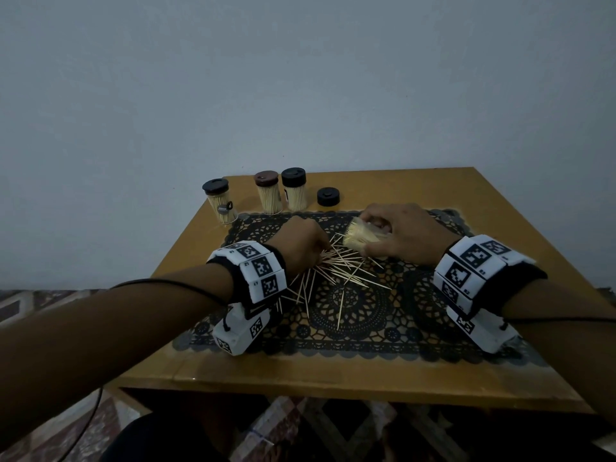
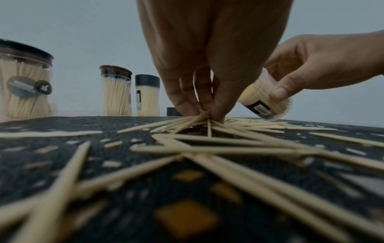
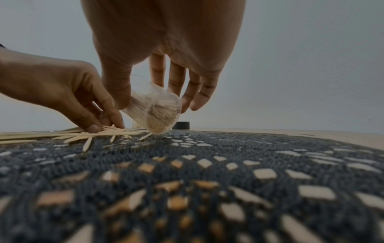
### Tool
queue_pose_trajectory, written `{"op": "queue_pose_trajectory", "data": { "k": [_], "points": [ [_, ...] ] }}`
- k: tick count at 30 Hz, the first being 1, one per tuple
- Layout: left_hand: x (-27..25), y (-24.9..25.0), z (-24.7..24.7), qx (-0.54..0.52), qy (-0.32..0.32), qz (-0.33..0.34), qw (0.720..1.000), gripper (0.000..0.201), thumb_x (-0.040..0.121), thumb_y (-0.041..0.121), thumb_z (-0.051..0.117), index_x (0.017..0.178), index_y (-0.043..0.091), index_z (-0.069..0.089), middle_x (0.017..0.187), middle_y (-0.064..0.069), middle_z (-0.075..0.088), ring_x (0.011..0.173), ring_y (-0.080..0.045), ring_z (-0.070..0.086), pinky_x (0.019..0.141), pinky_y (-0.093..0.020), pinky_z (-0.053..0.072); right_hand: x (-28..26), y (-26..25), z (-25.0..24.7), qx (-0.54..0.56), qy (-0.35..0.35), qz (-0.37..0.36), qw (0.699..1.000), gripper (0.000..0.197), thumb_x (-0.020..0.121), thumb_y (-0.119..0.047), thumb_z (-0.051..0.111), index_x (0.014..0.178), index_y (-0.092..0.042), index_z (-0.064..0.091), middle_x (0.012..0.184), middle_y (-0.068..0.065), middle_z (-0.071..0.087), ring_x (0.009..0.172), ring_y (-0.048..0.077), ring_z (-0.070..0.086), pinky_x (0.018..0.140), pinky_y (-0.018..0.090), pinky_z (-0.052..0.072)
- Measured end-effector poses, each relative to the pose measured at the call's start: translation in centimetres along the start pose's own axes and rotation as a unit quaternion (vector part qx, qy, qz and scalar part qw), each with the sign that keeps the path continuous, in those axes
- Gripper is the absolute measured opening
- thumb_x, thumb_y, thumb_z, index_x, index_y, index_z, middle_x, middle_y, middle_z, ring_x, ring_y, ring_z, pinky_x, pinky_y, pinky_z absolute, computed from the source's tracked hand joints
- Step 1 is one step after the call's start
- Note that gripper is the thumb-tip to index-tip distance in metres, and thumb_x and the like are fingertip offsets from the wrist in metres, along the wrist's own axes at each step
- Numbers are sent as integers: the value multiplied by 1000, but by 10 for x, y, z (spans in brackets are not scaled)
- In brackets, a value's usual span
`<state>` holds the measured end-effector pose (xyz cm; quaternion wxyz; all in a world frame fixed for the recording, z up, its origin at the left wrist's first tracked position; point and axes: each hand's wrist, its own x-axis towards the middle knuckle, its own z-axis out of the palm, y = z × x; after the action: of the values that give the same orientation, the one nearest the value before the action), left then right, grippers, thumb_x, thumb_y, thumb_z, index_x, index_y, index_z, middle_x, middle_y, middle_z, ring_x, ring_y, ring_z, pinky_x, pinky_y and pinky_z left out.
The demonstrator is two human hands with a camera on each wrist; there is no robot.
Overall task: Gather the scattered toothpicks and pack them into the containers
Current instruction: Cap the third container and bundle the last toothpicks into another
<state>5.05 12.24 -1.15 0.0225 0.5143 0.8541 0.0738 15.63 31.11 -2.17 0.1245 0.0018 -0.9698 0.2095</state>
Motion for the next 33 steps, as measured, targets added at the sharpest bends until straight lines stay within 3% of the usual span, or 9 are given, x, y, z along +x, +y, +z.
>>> {"op": "queue_pose_trajectory", "data": {
  "k": [6,11,15,20,24,27,30,33],
  "points": [
    [1,-8,-1,-54,2,-31,998,21,84,8,69,105,9,74,105,-4,73,91,-12,65,76,-11,41,0,-1,-1,-4,-9,11,1000,47,73,-33,82,115,-18,65,98,-4,62,86,12,56,63,13,36],
    [-9,-23,-14,-123,65,-52,989,17,80,10,74,97,11,76,92,-1,74,73,-4,60,61,-3,42,0,-3,-1,-3,-13,16,1000,47,73,-31,82,115,-19,65,98,-4,62,87,14,59,64,16,39],
    [-9,-18,-27,-102,69,-28,992,11,79,14,76,89,15,70,79,7,66,69,0,57,57,-1,39,-1,-6,-2,6,-18,9,1000,46,73,-31,83,114,-20,65,101,-4,64,89,14,59,67,16,41],
    [6,4,-22,-60,49,33,996,14,77,9,75,80,13,62,74,10,57,73,-9,56,58,-12,38,-1,-8,0,6,-28,2,1000,46,72,-30,83,114,-21,66,98,-5,64,86,12,59,67,15,39],
    [17,17,-14,-69,63,64,994,13,77,5,73,79,12,62,76,7,58,73,-8,54,57,-8,35,-2,-9,-2,1,-27,7,1000,48,71,-30,83,113,-18,66,99,1,67,85,18,61,72,29,47],
    [16,12,-15,-105,91,49,989,10,79,7,73,81,8,63,83,1,65,75,-13,56,61,-12,40,-3,-9,-2,-4,-27,9,1000,46,72,-30,83,113,-19,66,97,-1,65,85,16,59,70,27,42],
    [3,-3,-22,-118,107,3,987,8,84,17,71,87,12,65,83,7,61,76,-8,56,65,-22,41,-2,-11,-3,4,-31,12,999,45,73,-29,82,114,-19,66,98,-3,64,88,15,59,73,27,45],
    [-13,-13,-25,-72,-12,-42,996,35,86,39,67,113,18,61,99,9,58,90,-9,55,71,-20,42,-2,-11,-3,-2,-35,16,999,45,73,-30,82,114,-20,66,101,-2,65,90,16,59,75,28,45]
  ]
}}
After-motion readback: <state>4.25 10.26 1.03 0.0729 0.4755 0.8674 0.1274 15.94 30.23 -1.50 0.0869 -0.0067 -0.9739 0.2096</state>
